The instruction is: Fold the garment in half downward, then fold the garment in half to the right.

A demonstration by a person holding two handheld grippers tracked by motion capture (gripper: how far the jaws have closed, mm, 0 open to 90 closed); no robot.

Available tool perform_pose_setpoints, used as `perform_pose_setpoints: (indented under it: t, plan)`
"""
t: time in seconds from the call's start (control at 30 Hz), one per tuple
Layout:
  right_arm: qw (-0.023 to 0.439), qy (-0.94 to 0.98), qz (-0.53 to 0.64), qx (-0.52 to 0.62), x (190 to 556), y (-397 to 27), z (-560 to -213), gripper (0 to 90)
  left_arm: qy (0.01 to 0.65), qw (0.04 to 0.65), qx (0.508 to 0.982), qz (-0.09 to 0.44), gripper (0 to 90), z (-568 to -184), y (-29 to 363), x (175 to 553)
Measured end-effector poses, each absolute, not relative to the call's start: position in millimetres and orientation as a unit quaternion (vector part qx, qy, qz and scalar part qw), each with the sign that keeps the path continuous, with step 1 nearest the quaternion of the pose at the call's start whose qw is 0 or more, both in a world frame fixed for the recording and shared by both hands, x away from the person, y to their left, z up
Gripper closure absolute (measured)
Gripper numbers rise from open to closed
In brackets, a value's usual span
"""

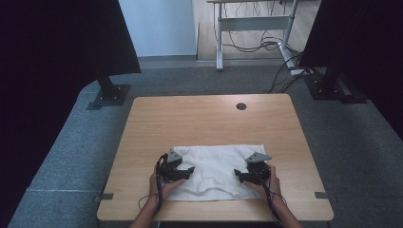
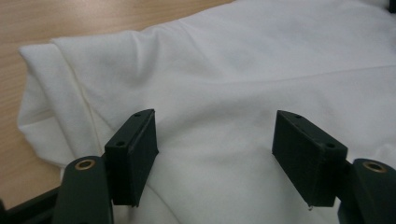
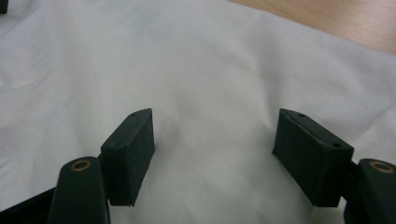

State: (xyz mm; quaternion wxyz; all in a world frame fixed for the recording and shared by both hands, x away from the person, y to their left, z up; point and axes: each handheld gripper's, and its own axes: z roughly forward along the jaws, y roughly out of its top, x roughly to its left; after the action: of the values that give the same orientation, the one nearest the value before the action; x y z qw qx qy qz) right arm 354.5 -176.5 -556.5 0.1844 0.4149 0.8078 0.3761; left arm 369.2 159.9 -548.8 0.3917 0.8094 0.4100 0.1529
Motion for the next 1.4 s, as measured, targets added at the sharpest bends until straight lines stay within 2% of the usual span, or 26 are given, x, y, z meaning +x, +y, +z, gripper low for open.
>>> perform_pose_setpoints:
  t: [0.33, 0.6, 0.9, 1.4]
  plan:
    - [0.192, 0.804, 0.373, 0.421, 352, -173, -556, 28.3, 0.410, 0.409, 0.802, 0.145, 28.9, -548, 165, 376]
    - [0.210, 0.775, 0.438, 0.404, 328, -183, -534, 29.8, 0.411, 0.456, 0.771, 0.172, 27.8, -518, 179, 350]
    - [0.200, 0.767, 0.461, 0.399, 295, -198, -533, 30.2, 0.398, 0.436, 0.787, 0.177, 27.0, -524, 176, 320]
    - [0.188, 0.776, 0.451, 0.399, 292, -197, -538, 29.4, 0.408, 0.422, 0.791, 0.174, 22.9, -525, 175, 326]
